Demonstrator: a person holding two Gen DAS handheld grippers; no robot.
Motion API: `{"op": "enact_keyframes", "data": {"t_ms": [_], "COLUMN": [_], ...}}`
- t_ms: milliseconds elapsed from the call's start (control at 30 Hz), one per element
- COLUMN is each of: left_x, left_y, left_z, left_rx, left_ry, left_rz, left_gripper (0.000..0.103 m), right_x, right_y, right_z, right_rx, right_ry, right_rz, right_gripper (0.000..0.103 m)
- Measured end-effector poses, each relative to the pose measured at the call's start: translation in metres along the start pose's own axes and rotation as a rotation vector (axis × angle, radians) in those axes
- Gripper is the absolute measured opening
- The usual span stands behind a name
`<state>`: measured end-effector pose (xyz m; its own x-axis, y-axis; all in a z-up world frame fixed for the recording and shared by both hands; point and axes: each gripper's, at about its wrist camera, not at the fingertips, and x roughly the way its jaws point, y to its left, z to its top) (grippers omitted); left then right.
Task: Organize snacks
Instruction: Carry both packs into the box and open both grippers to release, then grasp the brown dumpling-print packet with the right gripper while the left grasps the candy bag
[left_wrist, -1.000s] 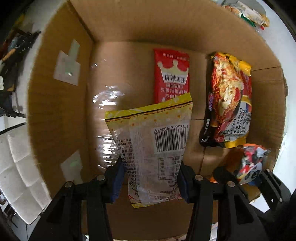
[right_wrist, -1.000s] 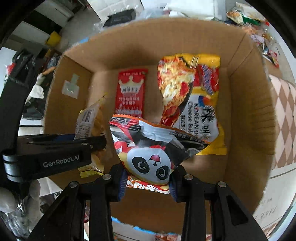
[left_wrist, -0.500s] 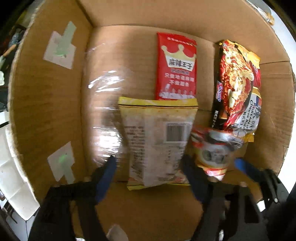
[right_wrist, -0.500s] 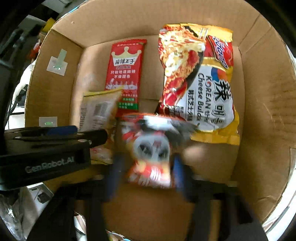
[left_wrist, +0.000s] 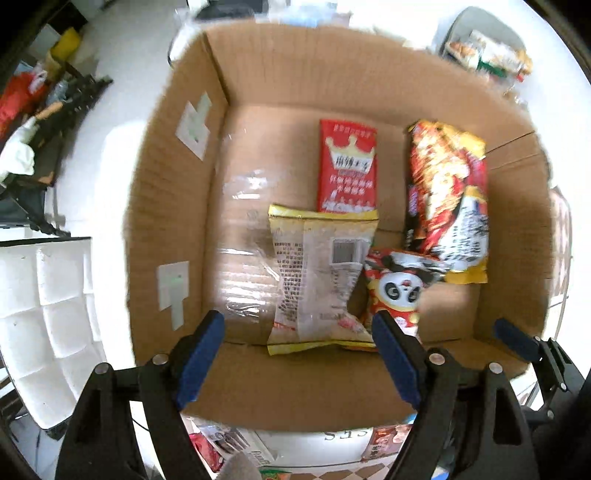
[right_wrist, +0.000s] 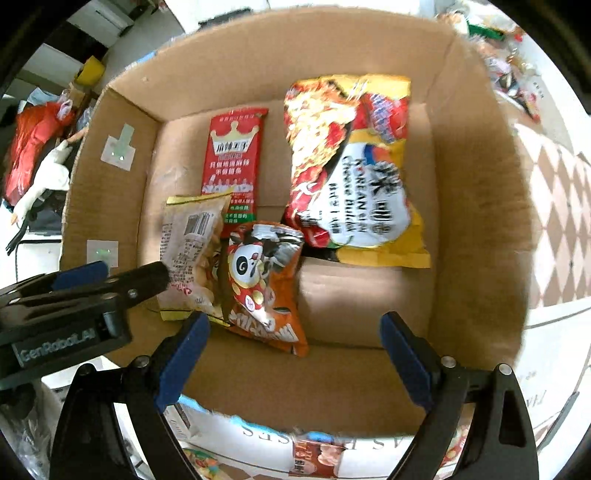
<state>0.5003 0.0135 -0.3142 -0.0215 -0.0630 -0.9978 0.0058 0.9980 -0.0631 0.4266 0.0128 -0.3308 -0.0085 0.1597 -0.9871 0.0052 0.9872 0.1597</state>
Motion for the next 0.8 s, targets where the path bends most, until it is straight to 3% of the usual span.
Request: {"op": "enact_keyframes", "data": {"t_ms": [133, 267, 433, 800], "left_x": [-0.036, -0.068, -0.078, -0.132], "left_y": [0.000, 0.004, -0.005, -0.004], "left_z": [-0.034, -0.042, -0.042, -0.103], "left_rx": [-0.010, -0.019, -0.017, 0.047], "left_ry": [-0.133, -0.210, -0.272, -0.381], "left_rz": [0.029, 0.037, 0.053, 0.057], "left_gripper": [0.081, 0.081, 0.081, 0.081], "right_x": [-0.031, -0.063, -0.100, -0.163], "right_y": [0.007, 0.008, 0.004, 0.015], "right_z": [-0.009, -0.026, -0.048, -0.099], "right_rx": [0.001, -0.003, -0.021, -0.004], "right_ry": [-0.080, -0.160, -0.233, -0.328], "right_rz": [-0.036, -0.065, -0.087, -0.100], "right_gripper": [0.095, 0.095, 0.095, 0.095]}}
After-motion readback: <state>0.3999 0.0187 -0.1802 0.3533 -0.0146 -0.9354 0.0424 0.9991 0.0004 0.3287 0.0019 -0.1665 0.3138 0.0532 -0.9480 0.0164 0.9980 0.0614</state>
